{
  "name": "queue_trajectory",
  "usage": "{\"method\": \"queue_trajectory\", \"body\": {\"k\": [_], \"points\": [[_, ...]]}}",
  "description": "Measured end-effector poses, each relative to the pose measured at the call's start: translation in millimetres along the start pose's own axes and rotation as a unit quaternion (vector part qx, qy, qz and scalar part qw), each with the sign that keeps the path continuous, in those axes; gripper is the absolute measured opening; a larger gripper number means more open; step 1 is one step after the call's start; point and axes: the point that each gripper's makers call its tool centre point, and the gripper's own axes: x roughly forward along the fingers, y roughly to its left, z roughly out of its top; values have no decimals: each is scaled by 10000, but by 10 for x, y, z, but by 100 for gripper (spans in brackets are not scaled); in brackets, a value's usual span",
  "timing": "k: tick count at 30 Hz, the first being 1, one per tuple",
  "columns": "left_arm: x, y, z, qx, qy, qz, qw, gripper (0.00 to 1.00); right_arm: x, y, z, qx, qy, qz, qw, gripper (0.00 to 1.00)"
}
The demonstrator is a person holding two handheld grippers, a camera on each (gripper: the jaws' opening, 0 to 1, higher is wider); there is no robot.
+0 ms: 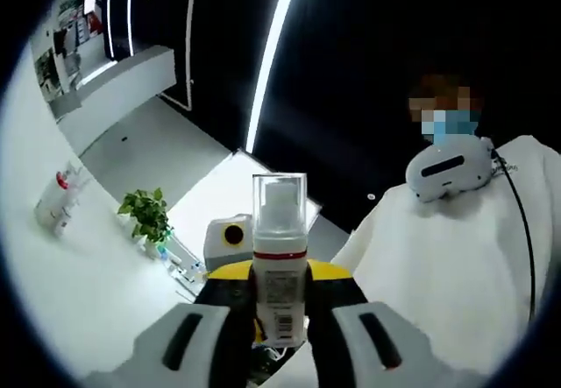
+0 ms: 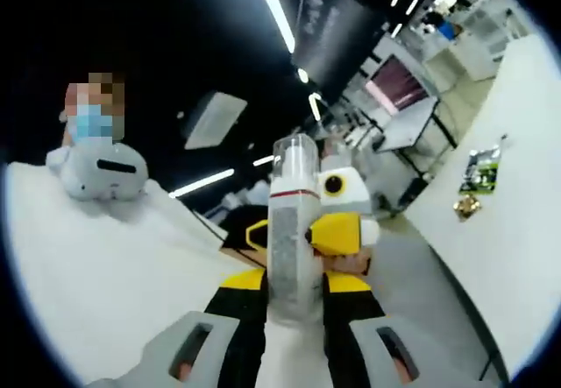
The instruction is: Arrange the skincare products in the storage area until every visible bottle or jar stands upright without overlapping.
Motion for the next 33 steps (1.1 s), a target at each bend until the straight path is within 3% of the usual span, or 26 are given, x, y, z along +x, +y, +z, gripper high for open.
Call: {"method": "queue_trajectory", "body": {"k": [3, 4, 5, 7, 10, 12, 15, 18, 22, 23, 27, 30, 33], "points": [[-41, 170, 70, -7, -112, 381, 9992, 17, -18, -135, 95, -78, -325, -337, 9989, 22], [-44, 196, 77, -52, -136, 437, 9989, 18, -39, -272, 117, -11, -387, -741, 9965, 18], [-51, 246, 72, -37, -125, 580, 9982, 18, -30, -233, 100, -27, -322, -616, 9976, 18], [-63, 352, 43, 63, -3, 849, 9964, 19, -65, -349, 96, -226, -265, -918, 9952, 17], [-69, 460, 33, 1, 12, 1064, 9943, 20, -96, -447, 98, -196, -309, -1217, 9919, 17], [-100, 579, -1, -11, 92, 1378, 9904, 21, -120, -546, 72, -176, -257, -1516, 9880, 17], [-161, 746, -87, 27, 341, 1862, 9819, 22, -165, -736, 6, -539, 55, -2171, 9747, 17], [-237, 937, -191, 103, 649, 2428, 9678, 23, -198, -921, -60, -880, 392, -2827, 9544, 17], [-285, 992, -213, 119, 737, 2608, 9625, 22, -199, -1021, -71, -1492, 883, -3329, 9269, 17], [-286, 981, -209, 128, 734, 2589, 9630, 21, -192, -1016, -71, -1593, 973, -3338, 9240, 17], [-212, 863, -206, 263, 731, 2309, 9699, 21, -132, -900, -109, -1314, 876, -2879, 9446, 19], [-169, 792, -250, 302, 844, 2126, 9730, 21, -167, -814, -139, -1206, 811, -2533, 9564, 20], [-90, 669, -329, 390, 1025, 1793, 9777, 21, -214, -669, -196, -851, 767, -2011, 9729, 20]]}}
